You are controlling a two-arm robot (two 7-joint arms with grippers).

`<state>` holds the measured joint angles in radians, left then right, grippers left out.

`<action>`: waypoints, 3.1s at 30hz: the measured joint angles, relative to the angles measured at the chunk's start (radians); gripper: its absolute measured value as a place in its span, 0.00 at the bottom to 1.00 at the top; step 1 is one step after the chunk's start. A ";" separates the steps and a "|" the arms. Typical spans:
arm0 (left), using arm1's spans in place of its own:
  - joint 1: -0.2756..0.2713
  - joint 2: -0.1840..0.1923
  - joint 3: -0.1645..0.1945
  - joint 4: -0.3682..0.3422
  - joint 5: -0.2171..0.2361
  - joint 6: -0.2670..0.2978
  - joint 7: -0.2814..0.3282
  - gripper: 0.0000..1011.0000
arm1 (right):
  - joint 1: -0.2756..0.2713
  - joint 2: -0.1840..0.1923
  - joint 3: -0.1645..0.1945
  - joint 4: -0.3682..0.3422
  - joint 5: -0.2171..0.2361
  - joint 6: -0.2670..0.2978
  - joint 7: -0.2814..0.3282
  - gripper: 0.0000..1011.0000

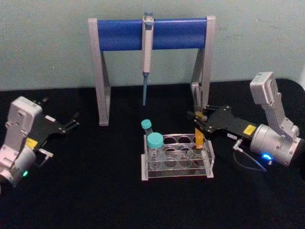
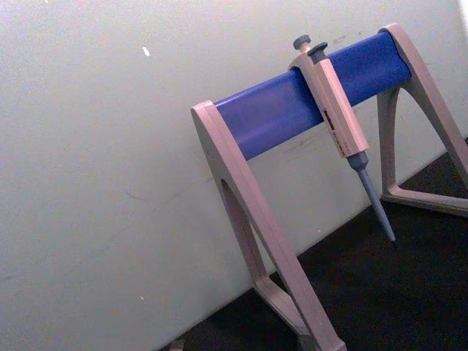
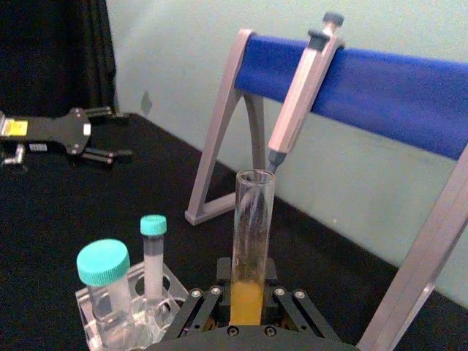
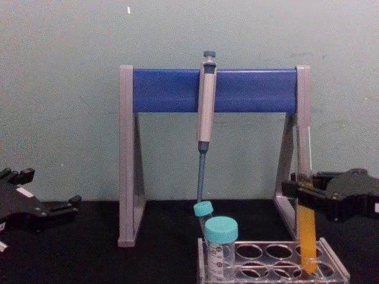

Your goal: Pick up the test tube from the test tube rack, shake it, then place it back into the test tube rack.

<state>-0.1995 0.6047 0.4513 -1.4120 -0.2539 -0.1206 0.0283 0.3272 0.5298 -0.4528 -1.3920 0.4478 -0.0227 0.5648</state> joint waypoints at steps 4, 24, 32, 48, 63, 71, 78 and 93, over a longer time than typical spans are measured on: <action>0.000 0.000 0.000 0.000 0.000 0.000 0.000 0.99 | -0.015 -0.006 0.021 -0.020 0.009 -0.014 -0.003 0.24; 0.000 0.000 0.000 0.000 0.000 0.000 0.000 0.99 | -0.022 -0.051 0.081 -0.047 0.083 -0.070 0.011 0.24; 0.000 0.000 0.000 0.000 0.000 0.000 0.000 0.99 | 0.027 -0.072 0.065 -0.010 0.087 -0.075 0.037 0.24; 0.000 0.000 0.000 0.000 0.000 0.000 0.000 0.99 | 0.075 -0.095 0.042 0.041 0.100 -0.082 0.057 0.24; 0.000 0.000 0.000 0.000 0.000 0.000 0.000 0.99 | -0.045 -0.013 0.086 -0.104 0.099 -0.011 -0.016 0.24; 0.000 0.000 0.000 0.000 0.000 0.000 0.000 0.99 | -0.048 -0.015 0.052 -0.120 0.122 0.008 0.027 0.24; 0.000 0.000 0.000 0.000 0.000 0.000 0.000 0.99 | 0.015 -0.061 0.015 -0.044 0.126 -0.023 0.057 0.24; 0.000 0.000 0.000 0.000 0.000 0.000 0.000 0.99 | 0.044 -0.087 0.062 0.013 0.080 -0.035 -0.057 0.24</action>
<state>-0.1995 0.6047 0.4514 -1.4120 -0.2539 -0.1205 0.0283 0.3716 0.4425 -0.3913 -1.3791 0.5279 -0.0579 0.5073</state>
